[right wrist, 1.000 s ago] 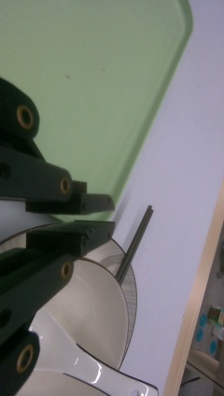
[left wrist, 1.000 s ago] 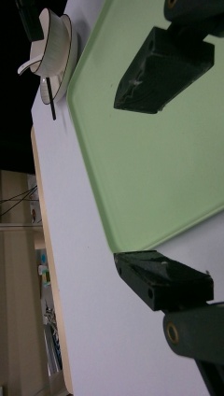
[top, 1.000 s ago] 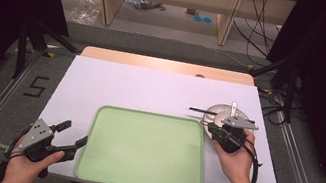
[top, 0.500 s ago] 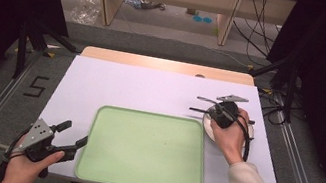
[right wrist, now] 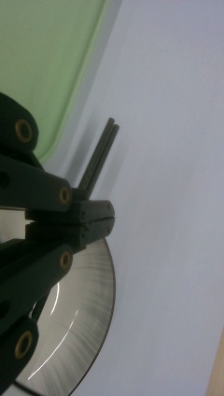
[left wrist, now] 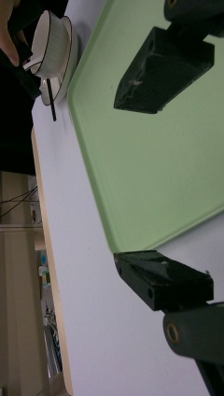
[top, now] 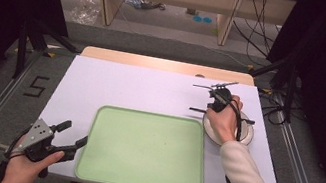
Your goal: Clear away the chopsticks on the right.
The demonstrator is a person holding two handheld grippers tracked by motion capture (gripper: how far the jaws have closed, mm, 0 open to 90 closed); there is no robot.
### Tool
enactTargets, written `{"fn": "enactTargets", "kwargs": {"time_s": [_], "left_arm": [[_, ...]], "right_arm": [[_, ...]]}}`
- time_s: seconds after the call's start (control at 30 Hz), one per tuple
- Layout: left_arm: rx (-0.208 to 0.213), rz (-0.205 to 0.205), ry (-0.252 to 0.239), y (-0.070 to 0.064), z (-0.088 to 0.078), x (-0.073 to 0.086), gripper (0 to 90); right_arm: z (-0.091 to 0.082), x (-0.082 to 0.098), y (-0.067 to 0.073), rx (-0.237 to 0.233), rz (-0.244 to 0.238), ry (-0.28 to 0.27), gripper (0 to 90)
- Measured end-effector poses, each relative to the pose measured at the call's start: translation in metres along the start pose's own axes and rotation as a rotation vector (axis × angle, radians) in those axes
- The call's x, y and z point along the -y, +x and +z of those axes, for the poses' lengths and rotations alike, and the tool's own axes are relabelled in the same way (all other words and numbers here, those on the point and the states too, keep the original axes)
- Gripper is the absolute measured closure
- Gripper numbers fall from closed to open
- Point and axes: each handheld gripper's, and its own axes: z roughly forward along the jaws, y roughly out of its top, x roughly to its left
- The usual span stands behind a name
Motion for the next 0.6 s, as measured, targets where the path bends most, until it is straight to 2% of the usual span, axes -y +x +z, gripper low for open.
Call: {"fn": "enactTargets", "kwargs": {"time_s": [0.1, 0.13, 0.17, 0.2, 0.27, 0.33, 0.37, 0.5, 0.6], "left_arm": [[-0.001, -0.001, 0.004, 0.000, 0.000, 0.000, 21.6], [0.000, -0.001, 0.002, 0.000, 0.000, 0.000, 21.6], [0.001, 0.000, -0.001, 0.000, 0.000, 0.000, 21.6], [0.003, -0.001, -0.002, 0.000, 0.000, 0.000, 21.5], [0.002, 0.000, 0.000, 0.000, 0.000, 0.000, 21.5], [0.002, 0.000, 0.000, 0.000, 0.000, 0.000, 21.6], [0.001, 0.000, 0.001, 0.000, 0.000, 0.000, 21.5], [0.001, -0.001, -0.001, 0.000, 0.000, 0.000, 21.6], [0.001, 0.000, 0.000, 0.000, 0.000, 0.000, 21.6]], "right_arm": [[0.007, -0.003, -0.001, 0.006, 0.023, 0.038, 90.0], [0.009, -0.004, -0.003, 0.009, -0.002, 0.046, 90.0], [0.010, -0.004, -0.003, 0.021, 0.001, 0.051, 90.0], [0.010, -0.003, -0.001, 0.020, 0.028, 0.069, 90.0], [0.013, -0.003, -0.005, 0.019, 0.001, 0.076, 90.0], [0.015, -0.003, -0.005, 0.014, 0.003, 0.079, 90.0], [0.015, -0.003, -0.004, 0.013, 0.020, 0.090, 90.0], [0.017, -0.004, -0.006, 0.020, -0.002, 0.088, 90.0], [0.017, -0.005, -0.007, 0.016, 0.004, 0.090, 90.0]]}}
